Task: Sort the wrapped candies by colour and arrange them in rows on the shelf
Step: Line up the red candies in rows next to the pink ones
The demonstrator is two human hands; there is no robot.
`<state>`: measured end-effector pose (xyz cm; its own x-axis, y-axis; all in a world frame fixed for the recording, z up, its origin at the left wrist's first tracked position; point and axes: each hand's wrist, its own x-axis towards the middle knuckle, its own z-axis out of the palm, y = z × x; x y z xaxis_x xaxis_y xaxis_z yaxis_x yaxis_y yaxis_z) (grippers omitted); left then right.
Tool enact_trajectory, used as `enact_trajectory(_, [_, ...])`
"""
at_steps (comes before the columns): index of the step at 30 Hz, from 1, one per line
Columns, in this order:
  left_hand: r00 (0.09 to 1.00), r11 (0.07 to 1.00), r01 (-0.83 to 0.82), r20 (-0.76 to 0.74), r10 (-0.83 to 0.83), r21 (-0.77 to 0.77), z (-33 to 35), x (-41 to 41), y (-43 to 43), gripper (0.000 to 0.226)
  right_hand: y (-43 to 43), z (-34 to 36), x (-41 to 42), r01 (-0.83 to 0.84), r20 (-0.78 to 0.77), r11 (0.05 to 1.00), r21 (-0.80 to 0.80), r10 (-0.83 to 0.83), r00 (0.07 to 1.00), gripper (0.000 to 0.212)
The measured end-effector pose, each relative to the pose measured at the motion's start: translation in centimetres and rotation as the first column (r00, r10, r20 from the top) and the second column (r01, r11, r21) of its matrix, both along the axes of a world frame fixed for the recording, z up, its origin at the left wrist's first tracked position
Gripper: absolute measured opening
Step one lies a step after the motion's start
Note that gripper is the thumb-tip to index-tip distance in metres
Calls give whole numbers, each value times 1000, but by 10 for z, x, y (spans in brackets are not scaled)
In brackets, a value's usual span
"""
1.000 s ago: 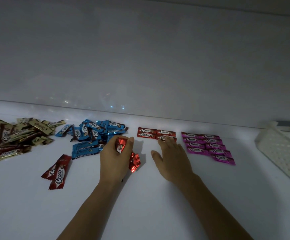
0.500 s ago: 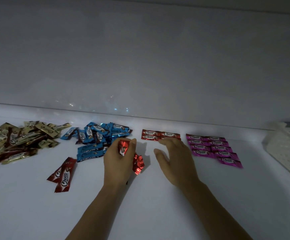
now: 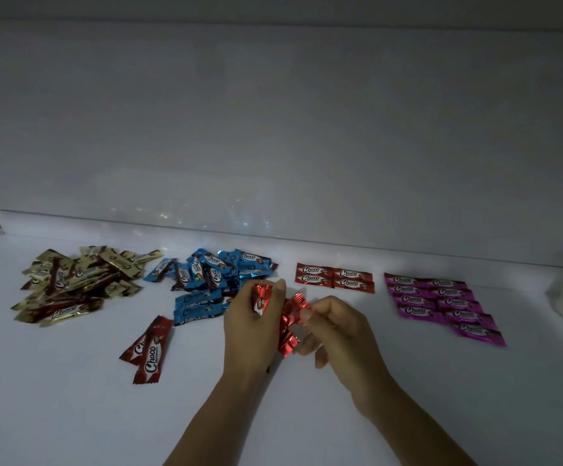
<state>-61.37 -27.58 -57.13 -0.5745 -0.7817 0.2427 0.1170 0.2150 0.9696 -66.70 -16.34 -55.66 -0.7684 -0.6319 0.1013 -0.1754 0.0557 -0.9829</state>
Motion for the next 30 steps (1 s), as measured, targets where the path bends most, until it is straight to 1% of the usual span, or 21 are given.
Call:
enact_trajectory(2, [1000,999,-25,10,24,34,-1,0,-2,12,3,4,-7,82,138,991,-110,-66,988,15])
enact_trajectory(4, [998,998,-40,40,38,49,-2,-1,-3,14,7,8,-13,138,264,972,-191,-85,961,15])
enact_trajectory(6, [999,998,-6,45,3,70,0,0,-2,18,11,10,-16,150,331,963,-224,-70,941,13])
enact_trajectory(7, [999,997,33,23,-35,68,1,0,0,19,12,10,-16,139,349,963,-229,-52,936,13])
enact_trajectory(9, [994,993,108,-26,-107,44,6,3,5,20,10,9,-15,92,347,974,-206,-15,938,13])
enact_trajectory(12, [979,978,193,-85,-187,73,10,5,7,26,6,7,-13,47,292,993,-111,-12,956,14])
enact_trajectory(13, [974,974,212,-93,-204,82,10,6,7,25,5,6,-13,47,270,995,-93,-20,963,14])
enact_trajectory(14, [974,974,214,-90,-207,75,9,6,7,19,4,5,-12,55,252,995,-84,-33,967,13])
enact_trajectory(16, [983,984,177,-45,-176,11,9,6,6,3,4,4,-11,119,228,990,-71,-100,969,12])
enact_trajectory(17, [988,989,150,-22,-150,-14,7,5,6,4,4,4,-10,167,228,983,-71,-147,962,10])
enact_trajectory(19, [995,994,102,-3,-102,32,4,4,4,7,5,3,-12,254,270,961,-109,-217,938,7])
enact_trajectory(21, [998,991,63,4,-64,116,2,2,1,7,7,3,-15,299,337,933,-198,-222,915,6])
enact_trajectory(23, [998,992,53,23,-56,112,2,2,0,5,11,4,-17,299,389,912,-279,-177,904,6])
enact_trajectory(25, [998,994,53,34,-56,92,2,3,1,6,13,4,-18,293,404,896,-335,-144,903,10])
enact_trajectory(26, [998,994,52,31,-55,94,2,3,1,8,14,4,-17,294,374,883,-367,-149,915,13])
enact_trajectory(27, [998,992,54,28,-58,111,3,3,1,7,13,3,-16,305,283,865,-398,-201,938,16])
enact_trajectory(28, [998,990,58,24,-62,132,4,4,2,6,13,2,-16,311,90,845,-435,-304,949,17])
enact_trajectory(29, [997,986,68,16,-71,149,6,5,2,5,14,1,-17,280,-203,842,-462,-407,890,13])
enact_trajectory(30, [996,982,91,3,-92,163,7,5,2,7,15,-1,-19,225,-494,864,-451,-452,743,6])
